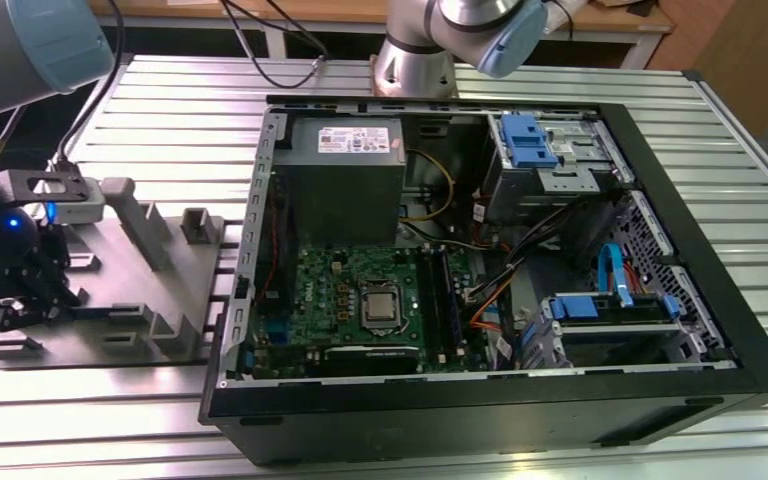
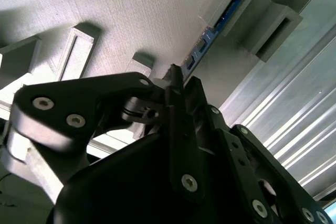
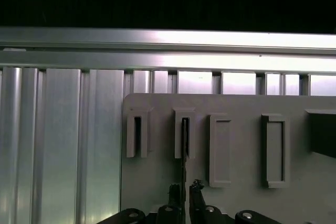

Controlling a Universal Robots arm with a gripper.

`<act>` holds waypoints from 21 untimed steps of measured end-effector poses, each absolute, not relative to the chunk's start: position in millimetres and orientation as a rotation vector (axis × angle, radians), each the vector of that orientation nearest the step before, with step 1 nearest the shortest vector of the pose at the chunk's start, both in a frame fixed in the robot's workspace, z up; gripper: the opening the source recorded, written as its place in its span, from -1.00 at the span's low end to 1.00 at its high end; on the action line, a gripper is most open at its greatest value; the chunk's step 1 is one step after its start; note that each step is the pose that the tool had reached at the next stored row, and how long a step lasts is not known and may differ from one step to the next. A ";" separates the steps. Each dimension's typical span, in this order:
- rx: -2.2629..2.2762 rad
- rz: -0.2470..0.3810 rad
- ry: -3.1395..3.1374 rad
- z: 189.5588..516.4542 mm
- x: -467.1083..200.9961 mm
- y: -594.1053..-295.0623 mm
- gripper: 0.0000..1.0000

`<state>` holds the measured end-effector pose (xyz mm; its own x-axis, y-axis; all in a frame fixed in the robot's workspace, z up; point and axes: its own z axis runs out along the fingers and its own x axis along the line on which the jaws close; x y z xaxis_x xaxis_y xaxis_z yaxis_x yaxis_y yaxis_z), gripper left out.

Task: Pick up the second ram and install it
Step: 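Pick up the second ram and move it above second insertion slot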

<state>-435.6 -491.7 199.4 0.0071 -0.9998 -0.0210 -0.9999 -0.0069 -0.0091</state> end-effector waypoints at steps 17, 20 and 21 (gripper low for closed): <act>-2.207 0.014 2.206 199.4 -435.6 -491.7 -0.74; -2.206 0.013 2.206 199.4 -435.6 -491.7 -0.74; -2.205 0.013 2.207 199.4 -435.6 -491.7 -0.74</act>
